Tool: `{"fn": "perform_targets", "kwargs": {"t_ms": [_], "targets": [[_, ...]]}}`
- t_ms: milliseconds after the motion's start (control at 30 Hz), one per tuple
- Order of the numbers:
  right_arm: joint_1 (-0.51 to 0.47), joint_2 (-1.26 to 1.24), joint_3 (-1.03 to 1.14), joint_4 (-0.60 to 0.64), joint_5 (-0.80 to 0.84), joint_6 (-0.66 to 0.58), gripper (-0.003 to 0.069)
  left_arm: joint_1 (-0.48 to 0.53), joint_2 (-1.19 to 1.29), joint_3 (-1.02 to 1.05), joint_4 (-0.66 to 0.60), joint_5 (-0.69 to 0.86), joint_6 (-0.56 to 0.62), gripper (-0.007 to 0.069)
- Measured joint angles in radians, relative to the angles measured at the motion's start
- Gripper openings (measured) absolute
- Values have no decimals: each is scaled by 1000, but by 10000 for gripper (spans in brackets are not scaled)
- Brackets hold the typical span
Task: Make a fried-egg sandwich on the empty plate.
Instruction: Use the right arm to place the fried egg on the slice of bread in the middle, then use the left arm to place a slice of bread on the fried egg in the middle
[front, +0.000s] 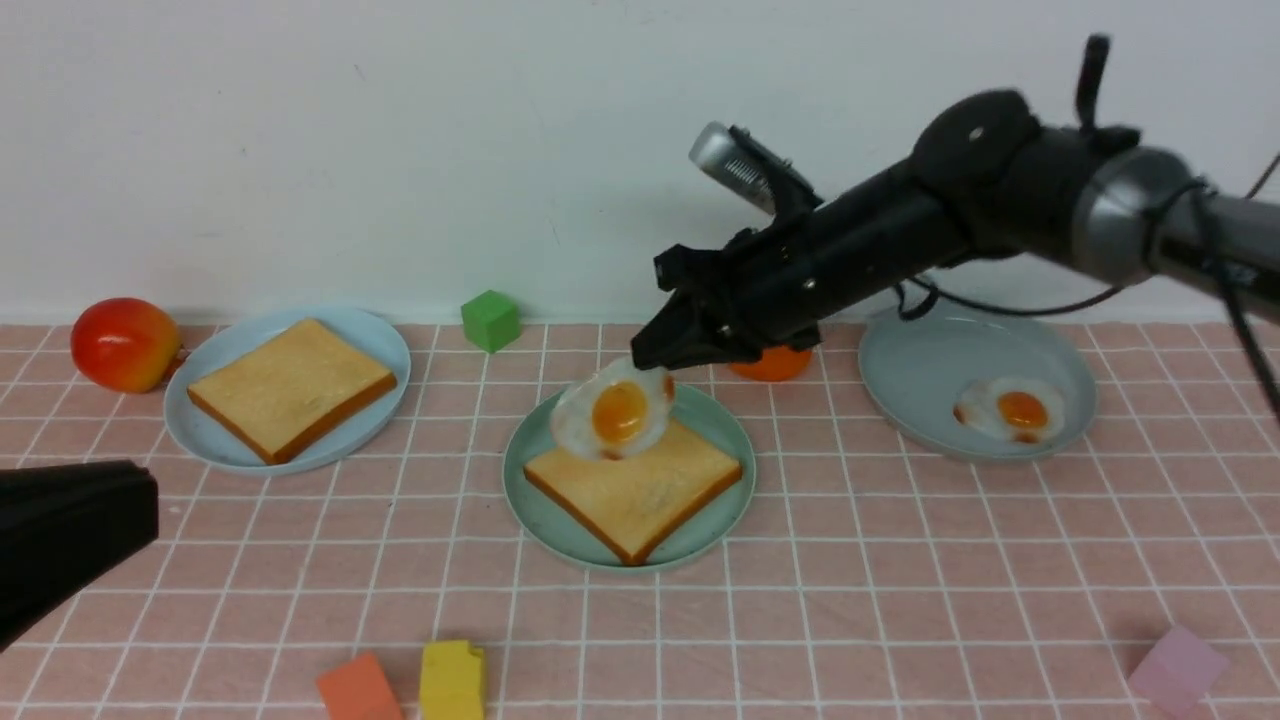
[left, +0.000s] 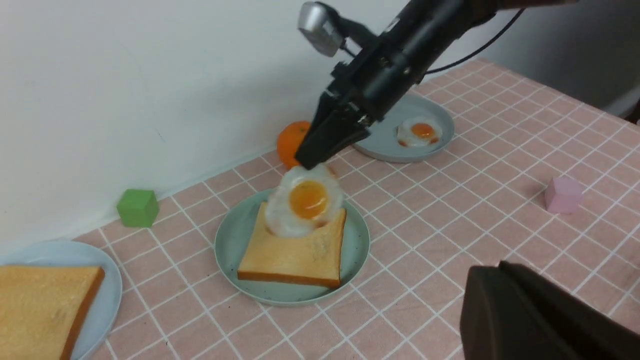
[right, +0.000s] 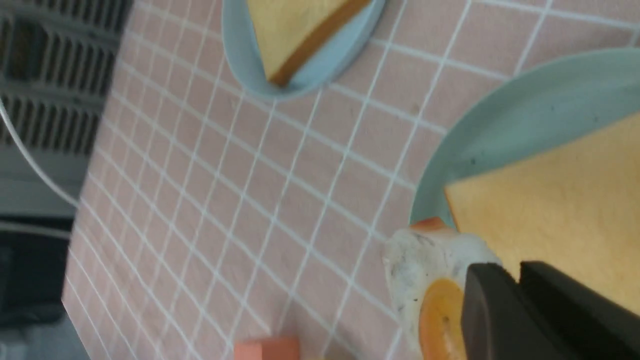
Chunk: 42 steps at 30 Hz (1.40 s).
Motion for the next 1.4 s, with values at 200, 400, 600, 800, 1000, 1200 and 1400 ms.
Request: {"fn": "perform_targets", "kwargs": {"t_ms": [200,400,600,800,1000,1200,1400], "targets": [[0,67,0,35,-67,-9,68,0,0,0,0,1,1,5],[-2,99,0,40,-110,-9,68,0,0,0,0,7,1,7],[-7,107,0,-4,-149,-9,108,0,0,0,0,8,1,8],[-19,106,-1,-21,-131,-9,369,0,0,0,0,8,1,14],[-95,40,-12,-89,-17,39,503,0,0,0,0,7,1,18],[-176,-120,-24,-286,171,151,428,0,16,0,0,7,-30,21],[-175,-441,8,-565,336,240,152,0,236,-62,33,27,-192,21]]}}
